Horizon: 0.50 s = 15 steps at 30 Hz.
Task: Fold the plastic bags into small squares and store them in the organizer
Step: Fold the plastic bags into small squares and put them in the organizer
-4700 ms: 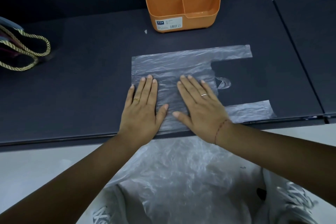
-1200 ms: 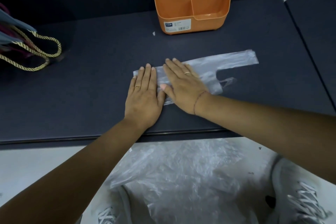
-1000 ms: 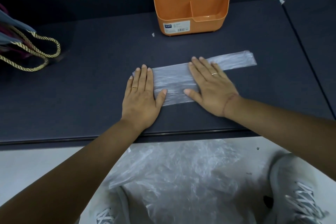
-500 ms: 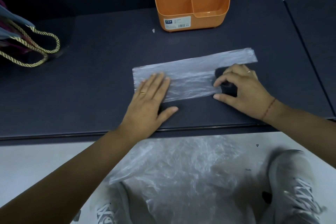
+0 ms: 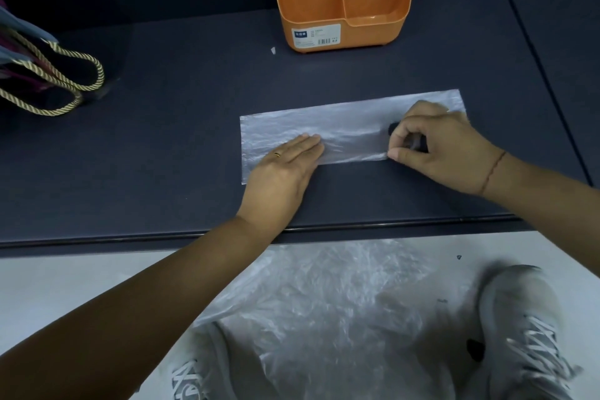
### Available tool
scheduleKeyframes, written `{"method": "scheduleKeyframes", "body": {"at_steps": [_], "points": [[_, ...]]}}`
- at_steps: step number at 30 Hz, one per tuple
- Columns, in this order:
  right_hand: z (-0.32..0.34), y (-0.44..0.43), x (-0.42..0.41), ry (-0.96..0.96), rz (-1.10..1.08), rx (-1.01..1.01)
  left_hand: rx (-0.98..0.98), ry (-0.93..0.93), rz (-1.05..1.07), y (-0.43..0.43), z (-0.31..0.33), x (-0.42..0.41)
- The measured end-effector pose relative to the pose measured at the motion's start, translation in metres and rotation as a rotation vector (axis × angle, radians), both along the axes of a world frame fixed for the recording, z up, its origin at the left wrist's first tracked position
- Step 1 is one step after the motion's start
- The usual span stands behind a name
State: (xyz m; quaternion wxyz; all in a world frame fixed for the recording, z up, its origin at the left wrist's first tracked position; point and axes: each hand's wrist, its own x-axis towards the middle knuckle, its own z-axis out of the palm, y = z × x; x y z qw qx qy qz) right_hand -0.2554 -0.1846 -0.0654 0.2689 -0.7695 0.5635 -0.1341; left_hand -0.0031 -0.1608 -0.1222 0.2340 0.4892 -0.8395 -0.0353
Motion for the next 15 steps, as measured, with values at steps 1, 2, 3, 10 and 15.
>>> {"method": "scheduleKeyframes", "body": {"at_steps": [1,2,3,10,15], "points": [[0.003,0.003,0.003,0.086,-0.009,-0.117,-0.010,-0.007,0.000,0.000,-0.001,0.000],[0.005,0.007,0.008,0.138,0.006,-0.210,-0.015,-0.016,0.005,0.001,-0.003,0.000],[0.007,0.010,0.016,0.162,0.053,-0.276,-0.017,-0.025,0.008,0.003,-0.003,-0.001],[-0.029,0.015,0.047,0.157,0.247,-0.314,0.055,0.072,0.022,0.019,0.010,-0.010],[-0.029,0.016,0.022,-0.076,0.144,-0.206,0.137,0.208,0.085,0.029,0.010,0.020]]}}
